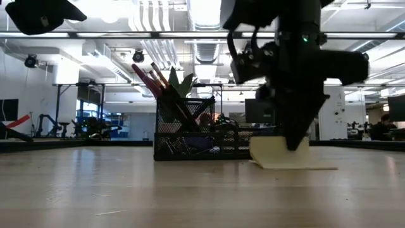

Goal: Pick and place office supplies into organizer
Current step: Put the sticky notes into the desk organizer

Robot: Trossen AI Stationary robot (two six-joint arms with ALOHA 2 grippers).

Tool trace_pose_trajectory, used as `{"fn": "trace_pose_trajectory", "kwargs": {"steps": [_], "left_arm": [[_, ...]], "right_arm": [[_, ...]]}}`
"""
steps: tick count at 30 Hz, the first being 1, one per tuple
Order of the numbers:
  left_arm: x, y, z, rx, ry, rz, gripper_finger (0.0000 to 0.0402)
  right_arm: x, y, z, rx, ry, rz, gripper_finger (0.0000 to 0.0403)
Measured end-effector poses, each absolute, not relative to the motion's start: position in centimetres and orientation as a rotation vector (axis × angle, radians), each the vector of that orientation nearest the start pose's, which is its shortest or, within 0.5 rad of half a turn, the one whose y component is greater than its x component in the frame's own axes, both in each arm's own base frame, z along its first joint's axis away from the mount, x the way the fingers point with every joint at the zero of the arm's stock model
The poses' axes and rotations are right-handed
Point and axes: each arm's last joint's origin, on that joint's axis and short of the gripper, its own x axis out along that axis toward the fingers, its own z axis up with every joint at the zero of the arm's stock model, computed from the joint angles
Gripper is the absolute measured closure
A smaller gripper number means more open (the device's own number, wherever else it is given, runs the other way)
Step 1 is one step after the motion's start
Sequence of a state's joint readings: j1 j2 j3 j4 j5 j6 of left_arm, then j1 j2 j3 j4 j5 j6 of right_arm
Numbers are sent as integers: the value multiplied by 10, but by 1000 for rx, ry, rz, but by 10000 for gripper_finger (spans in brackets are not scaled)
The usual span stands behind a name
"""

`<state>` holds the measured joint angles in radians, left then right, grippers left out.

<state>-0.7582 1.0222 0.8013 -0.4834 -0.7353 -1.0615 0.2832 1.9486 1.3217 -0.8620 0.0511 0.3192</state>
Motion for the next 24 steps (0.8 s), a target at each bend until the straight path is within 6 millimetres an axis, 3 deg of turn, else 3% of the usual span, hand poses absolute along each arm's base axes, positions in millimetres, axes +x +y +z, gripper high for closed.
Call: {"fn": "trace_pose_trajectory", "kwargs": {"steps": [11, 19, 24], "left_arm": [[160, -126, 276, -567, 458, 237, 244], [160, -127, 275, -573, 487, 209, 244], [160, -127, 275, -573, 494, 203, 244]], "right_arm": [[350, 111, 205, -99, 1475, -164, 394], [355, 109, 250, -150, 1338, -443, 394], [358, 98, 256, -273, 1364, -402, 394]]}}
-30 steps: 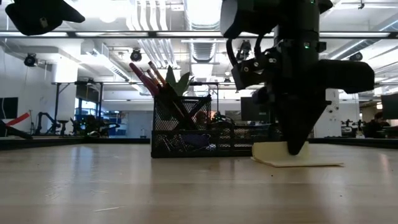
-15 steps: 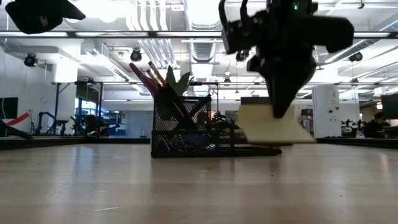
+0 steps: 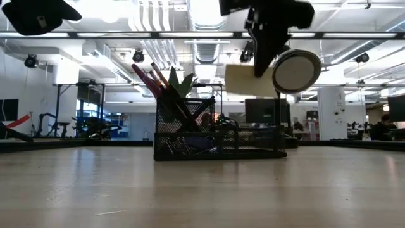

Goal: Pick and place office supplies into organizer
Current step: Put the sticky notes into the desk organizer

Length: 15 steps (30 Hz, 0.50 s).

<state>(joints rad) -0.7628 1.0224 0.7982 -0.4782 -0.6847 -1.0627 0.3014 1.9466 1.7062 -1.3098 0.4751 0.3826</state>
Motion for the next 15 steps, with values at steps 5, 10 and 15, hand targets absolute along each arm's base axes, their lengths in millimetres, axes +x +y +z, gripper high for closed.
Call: {"fn": "trace_pose_trajectory", "kwargs": {"steps": [5, 10, 15], "left_arm": [[160, -130, 276, -586, 488, 189, 244], [160, -132, 276, -603, 480, 170, 244], [161, -133, 276, -604, 480, 170, 244]], "right_arm": [[359, 80, 245, -386, 1427, -374, 394], [362, 65, 236, -459, 1446, -345, 394], [368, 53, 221, -447, 1457, -243, 394]]}}
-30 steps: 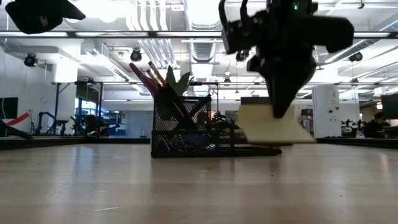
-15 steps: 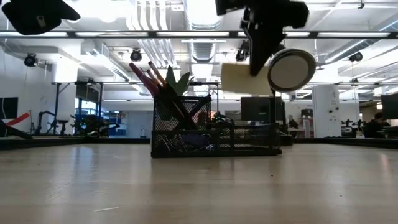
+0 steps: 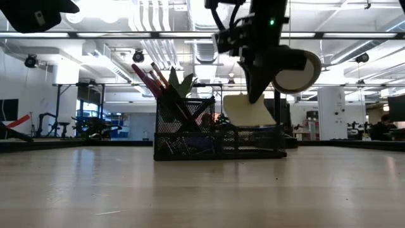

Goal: Pick and place office supplies into organizer
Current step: Put the sticky notes into the desk organizer

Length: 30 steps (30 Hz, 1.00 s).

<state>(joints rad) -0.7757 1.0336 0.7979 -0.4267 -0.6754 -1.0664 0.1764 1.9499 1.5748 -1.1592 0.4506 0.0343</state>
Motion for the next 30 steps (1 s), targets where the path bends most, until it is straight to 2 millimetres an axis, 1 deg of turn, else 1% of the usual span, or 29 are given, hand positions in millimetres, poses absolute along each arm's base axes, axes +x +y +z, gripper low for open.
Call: {"fn": "trace_pose_trajectory", "kwargs": {"steps": [5, 8, 14, 18, 21, 27, 30], "left_arm": [[162, -133, 277, -605, 475, 173, 244], [162, -133, 277, -604, 470, 178, 244], [162, -132, 277, -604, 467, 181, 244], [162, -133, 277, -607, 463, 181, 244], [163, -133, 277, -607, 457, 186, 244], [166, -135, 278, -620, 406, 208, 244], [169, -138, 276, -611, 410, 216, 244]], "right_arm": [[371, 37, 208, -420, 1431, -260, 394], [374, 32, 200, -432, 1408, -246, 394], [368, 31, 185, -451, 1447, -145, 394], [366, 31, 174, -454, 1436, -148, 394], [366, 31, 171, -453, 1424, -151, 394], [367, 31, 170, -436, 1404, -165, 394], [367, 31, 170, -428, 1405, -172, 394]]}}
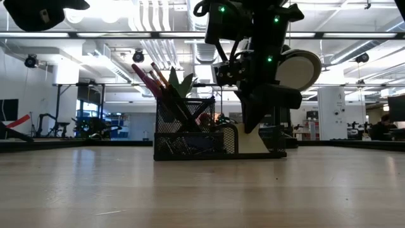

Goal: Pick and place office supplies into organizer
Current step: Put the sticky notes into the desk organizer, then return to Home Position

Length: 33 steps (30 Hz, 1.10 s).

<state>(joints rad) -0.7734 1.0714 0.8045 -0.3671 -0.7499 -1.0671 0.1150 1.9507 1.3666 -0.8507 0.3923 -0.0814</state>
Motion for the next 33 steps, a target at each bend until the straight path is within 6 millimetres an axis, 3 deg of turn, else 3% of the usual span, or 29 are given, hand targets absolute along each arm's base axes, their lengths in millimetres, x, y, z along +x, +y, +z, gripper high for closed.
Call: {"fn": "trace_pose_trajectory", "kwargs": {"steps": [5, 11, 18, 23, 28, 33], "left_arm": [[175, -143, 275, -599, 419, 221, 244], [181, -149, 279, -606, 408, 212, 244], [182, -151, 291, -535, 394, 179, 244], [181, -149, 301, -489, 376, 153, 244], [181, -149, 308, -491, 364, 145, 244], [180, -149, 317, -514, 344, 135, 244]], "right_arm": [[366, 32, 170, -428, 1409, -171, 372], [366, 37, 170, -422, 1402, -174, 298], [375, 53, 189, -454, 1318, -210, 244], [384, 74, 216, -589, 1180, -343, 237], [390, 106, 258, -718, 972, -517, 236], [393, 131, 306, -537, 765, -574, 237]]}}
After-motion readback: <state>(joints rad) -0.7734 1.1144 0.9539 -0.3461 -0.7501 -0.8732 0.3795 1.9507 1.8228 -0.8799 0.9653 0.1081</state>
